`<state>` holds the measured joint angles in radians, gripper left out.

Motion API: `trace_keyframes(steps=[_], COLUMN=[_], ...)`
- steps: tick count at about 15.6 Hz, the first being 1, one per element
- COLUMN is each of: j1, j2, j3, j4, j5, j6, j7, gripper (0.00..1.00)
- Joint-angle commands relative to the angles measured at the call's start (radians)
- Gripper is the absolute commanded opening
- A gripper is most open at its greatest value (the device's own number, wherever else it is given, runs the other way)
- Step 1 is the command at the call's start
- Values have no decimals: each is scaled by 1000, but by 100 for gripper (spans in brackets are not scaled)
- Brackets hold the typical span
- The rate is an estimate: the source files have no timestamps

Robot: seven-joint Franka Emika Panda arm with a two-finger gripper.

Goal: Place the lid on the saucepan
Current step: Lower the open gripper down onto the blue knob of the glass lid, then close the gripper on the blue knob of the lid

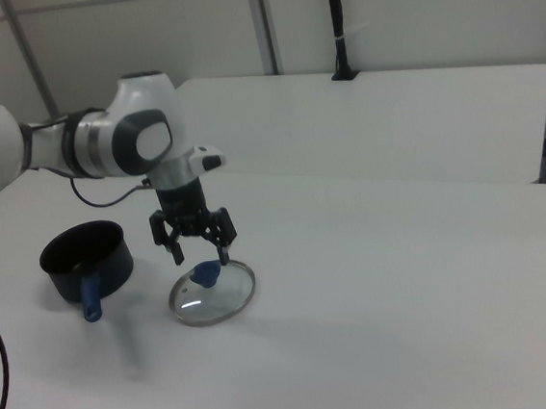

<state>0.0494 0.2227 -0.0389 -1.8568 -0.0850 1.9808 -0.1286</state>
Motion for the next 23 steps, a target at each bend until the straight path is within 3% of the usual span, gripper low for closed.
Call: trace_keyframes(steps=[1,9,10,14,17,19,23], j1=[13,17,18,20,20,18,20], j2=[36,104,104,104,104,103,78], j3=[-4,5,7,14,22,28,30], j4=[-39,-32,-32,-28,-28,-27,25], j5=[-12,2,2,5,11,13,17], j6=[90,202,207,207,207,204,159], j7=[21,26,26,26,27,29,110], gripper=[100,100,93,91,59,44,42])
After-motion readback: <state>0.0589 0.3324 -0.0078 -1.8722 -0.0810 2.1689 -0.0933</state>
